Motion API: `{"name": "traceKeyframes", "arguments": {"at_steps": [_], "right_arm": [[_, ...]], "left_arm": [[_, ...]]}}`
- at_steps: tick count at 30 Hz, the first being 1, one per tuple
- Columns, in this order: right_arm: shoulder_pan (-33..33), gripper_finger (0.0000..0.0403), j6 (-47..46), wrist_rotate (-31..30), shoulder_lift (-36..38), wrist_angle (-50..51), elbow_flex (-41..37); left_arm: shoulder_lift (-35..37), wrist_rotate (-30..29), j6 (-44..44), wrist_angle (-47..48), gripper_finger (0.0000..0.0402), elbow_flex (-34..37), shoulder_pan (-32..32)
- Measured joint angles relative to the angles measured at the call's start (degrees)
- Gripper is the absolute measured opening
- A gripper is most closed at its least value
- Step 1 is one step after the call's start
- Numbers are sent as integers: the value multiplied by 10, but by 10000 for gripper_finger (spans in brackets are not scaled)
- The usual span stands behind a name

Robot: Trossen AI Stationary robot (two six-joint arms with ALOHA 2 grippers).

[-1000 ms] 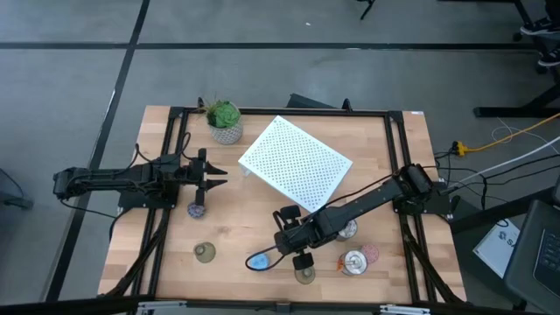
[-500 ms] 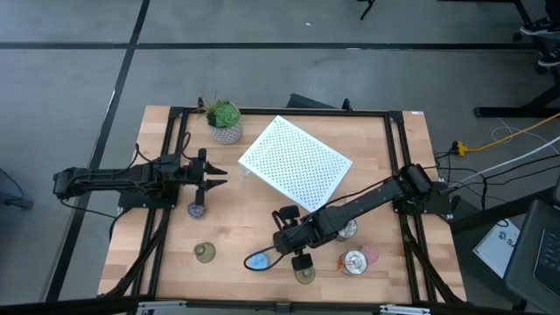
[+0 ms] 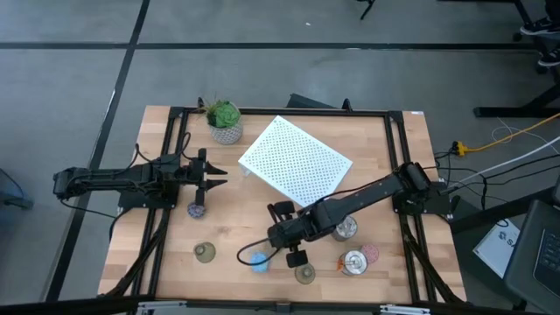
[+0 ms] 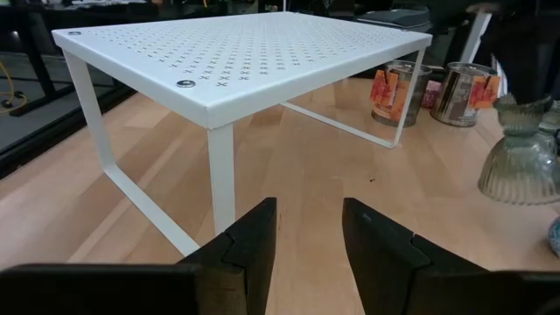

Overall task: Pick & Place candle stick holders
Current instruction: Put the top green vase on the shelf

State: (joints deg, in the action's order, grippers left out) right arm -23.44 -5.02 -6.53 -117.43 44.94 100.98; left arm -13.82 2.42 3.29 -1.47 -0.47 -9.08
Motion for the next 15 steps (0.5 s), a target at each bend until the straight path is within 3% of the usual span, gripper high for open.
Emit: {"name": "traceKeyframes", "arguments": {"at_steps": [7, 15], "right_arm": [[10, 35, 30, 5, 0, 48, 67], [13, 34, 36, -20, 0, 176, 179]], "left_arm": [[0, 0, 0, 0, 128, 0, 0], [0, 0, 0, 0, 127, 0, 0]]}}
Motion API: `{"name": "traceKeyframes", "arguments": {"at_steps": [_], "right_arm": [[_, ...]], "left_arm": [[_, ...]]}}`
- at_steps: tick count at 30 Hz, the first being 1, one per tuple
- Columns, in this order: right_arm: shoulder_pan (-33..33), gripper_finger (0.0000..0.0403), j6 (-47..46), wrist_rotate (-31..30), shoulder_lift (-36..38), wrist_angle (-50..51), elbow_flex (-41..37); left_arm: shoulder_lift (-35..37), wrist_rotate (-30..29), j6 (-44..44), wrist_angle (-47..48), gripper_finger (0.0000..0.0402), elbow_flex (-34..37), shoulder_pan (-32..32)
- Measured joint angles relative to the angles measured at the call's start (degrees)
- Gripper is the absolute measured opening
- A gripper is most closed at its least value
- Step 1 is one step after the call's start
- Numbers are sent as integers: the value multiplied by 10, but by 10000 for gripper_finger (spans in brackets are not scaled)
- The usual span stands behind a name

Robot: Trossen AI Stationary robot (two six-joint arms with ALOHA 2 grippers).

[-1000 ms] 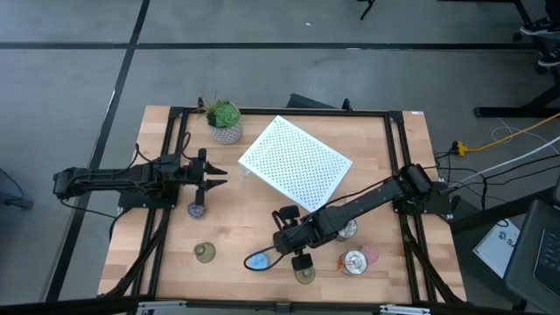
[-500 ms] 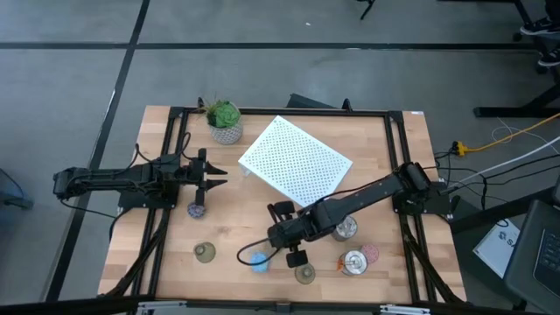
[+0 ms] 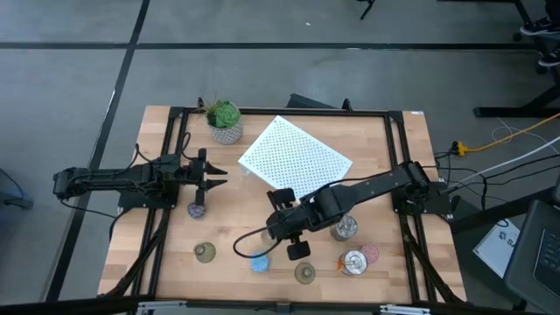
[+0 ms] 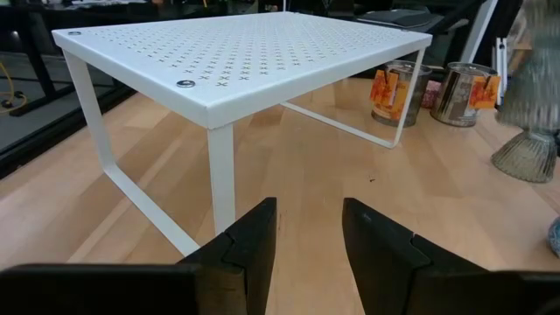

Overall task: Pick & Place candle stick holders
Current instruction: Put the top green vase on the shelf

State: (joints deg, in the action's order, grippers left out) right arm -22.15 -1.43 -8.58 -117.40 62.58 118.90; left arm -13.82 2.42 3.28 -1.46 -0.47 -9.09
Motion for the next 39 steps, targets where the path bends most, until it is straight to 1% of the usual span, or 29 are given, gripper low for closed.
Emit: {"name": "traceKeyframes", "arguments": {"at_steps": [4, 7, 18, 20, 23, 27, 30, 35, 39], "right_arm": [[0, 34, 0, -12, 4, 75, 54], [0, 34, -10, -18, 20, 130, 77], [7, 34, -72, -107, 95, 275, 81], [7, 34, -86, -121, 105, 274, 74], [12, 34, -91, -120, 121, 278, 60], [23, 34, -106, -119, 117, 275, 47], [32, 34, -143, -133, 119, 274, 37], [44, 34, -203, -159, 146, 273, -2], [56, 34, -237, -175, 175, 274, -53]], "left_arm": [[0, 0, 0, 0, 127, 0, 0], [0, 0, 0, 0, 128, 0, 0], [0, 0, 0, 1, 127, 0, 0], [0, 0, 0, 0, 128, 0, 0], [0, 0, 0, 0, 127, 0, 0], [0, 0, 0, 1, 128, 0, 0], [0, 0, 0, 0, 128, 0, 0], [0, 0, 0, 0, 128, 0, 0], [0, 0, 0, 0, 128, 0, 0]]}}
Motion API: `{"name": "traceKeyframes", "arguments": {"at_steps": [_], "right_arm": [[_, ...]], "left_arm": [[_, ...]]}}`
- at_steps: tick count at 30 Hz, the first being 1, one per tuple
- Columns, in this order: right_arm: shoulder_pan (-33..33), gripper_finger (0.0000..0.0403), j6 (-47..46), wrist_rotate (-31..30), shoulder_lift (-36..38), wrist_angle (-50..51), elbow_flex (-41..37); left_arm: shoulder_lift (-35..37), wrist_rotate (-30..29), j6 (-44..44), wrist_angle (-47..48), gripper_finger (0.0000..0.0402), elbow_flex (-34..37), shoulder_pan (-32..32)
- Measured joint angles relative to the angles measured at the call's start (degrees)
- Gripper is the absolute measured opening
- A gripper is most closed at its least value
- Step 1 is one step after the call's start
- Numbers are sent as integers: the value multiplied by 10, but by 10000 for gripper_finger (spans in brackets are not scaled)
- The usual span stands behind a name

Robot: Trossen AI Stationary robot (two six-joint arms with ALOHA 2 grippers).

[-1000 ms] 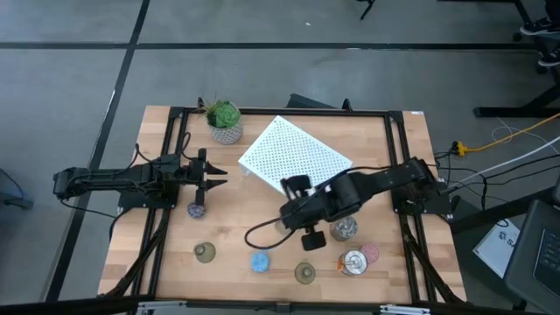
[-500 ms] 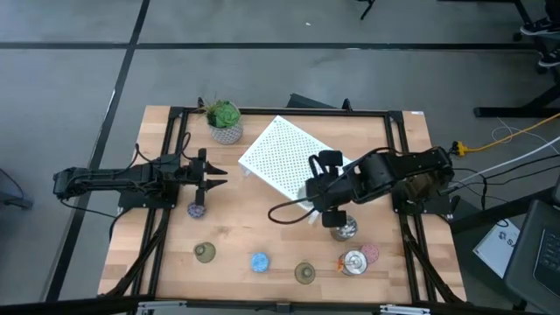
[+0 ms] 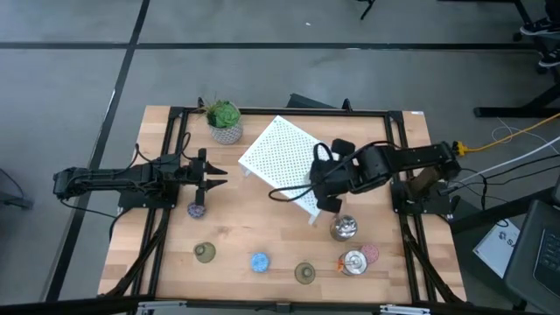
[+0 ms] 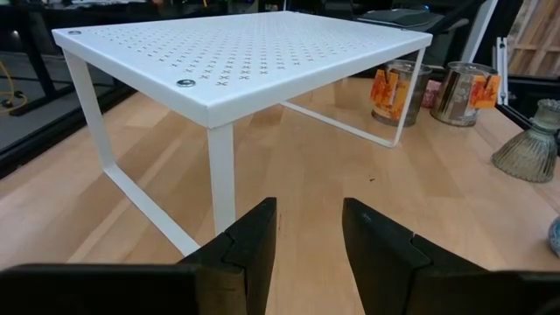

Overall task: Pick & Place candle stick holders
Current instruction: Put the top green vase on the shelf

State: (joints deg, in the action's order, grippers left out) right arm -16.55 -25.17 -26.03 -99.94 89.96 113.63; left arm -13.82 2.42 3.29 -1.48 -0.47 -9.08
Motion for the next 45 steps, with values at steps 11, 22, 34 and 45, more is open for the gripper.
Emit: {"name": "traceKeyframes", "arguments": {"at_steps": [11, 22, 34, 45], "right_arm": [[50, 34, -40, -15, 115, 1, -174], [71, 34, 83, -40, 133, -51, -223], [71, 34, 154, -27, 128, -89, -240], [72, 34, 203, -29, 123, -104, -240]], "left_arm": [[0, 0, 0, 0, 128, 0, 0], [0, 0, 0, 0, 127, 0, 0], [0, 0, 0, 0, 128, 0, 0], [0, 0, 0, 0, 128, 0, 0]]}}
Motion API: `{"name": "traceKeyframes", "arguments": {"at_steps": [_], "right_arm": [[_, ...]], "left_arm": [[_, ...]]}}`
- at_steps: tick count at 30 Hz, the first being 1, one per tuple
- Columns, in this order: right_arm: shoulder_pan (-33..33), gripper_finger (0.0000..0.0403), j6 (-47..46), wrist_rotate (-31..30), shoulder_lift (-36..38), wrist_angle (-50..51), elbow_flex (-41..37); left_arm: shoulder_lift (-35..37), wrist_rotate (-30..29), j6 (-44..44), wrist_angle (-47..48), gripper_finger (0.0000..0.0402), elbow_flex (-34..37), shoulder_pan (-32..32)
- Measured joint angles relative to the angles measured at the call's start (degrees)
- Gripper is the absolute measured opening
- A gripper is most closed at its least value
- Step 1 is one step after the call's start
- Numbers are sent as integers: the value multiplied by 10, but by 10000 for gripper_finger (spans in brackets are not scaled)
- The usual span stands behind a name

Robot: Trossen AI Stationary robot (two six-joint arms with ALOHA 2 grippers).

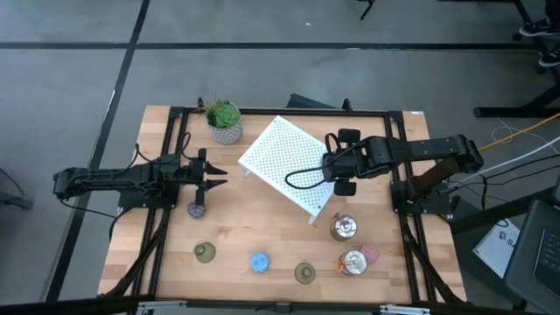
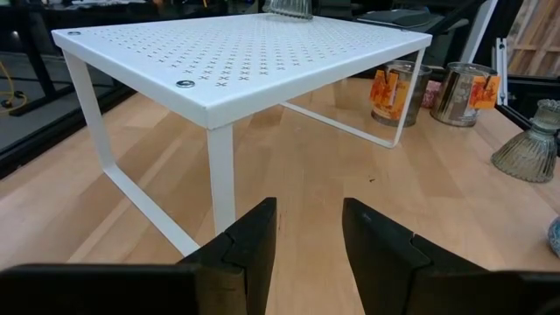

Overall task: Pick & Place candle stick holders
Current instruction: Put the top green vase on the shelf

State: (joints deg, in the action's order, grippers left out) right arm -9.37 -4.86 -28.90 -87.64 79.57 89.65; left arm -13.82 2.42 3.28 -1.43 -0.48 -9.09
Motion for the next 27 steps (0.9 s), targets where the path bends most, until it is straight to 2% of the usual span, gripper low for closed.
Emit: {"name": "traceKeyframes", "arguments": {"at_steps": [24, 27], "right_arm": [[0, 35, 0, 5, -1, -16, 0], [0, 46, 0, 6, -1, -16, 0]], "left_arm": [[0, 0, 0, 0, 127, 0, 0], [0, 0, 0, 0, 128, 0, 0]]}}
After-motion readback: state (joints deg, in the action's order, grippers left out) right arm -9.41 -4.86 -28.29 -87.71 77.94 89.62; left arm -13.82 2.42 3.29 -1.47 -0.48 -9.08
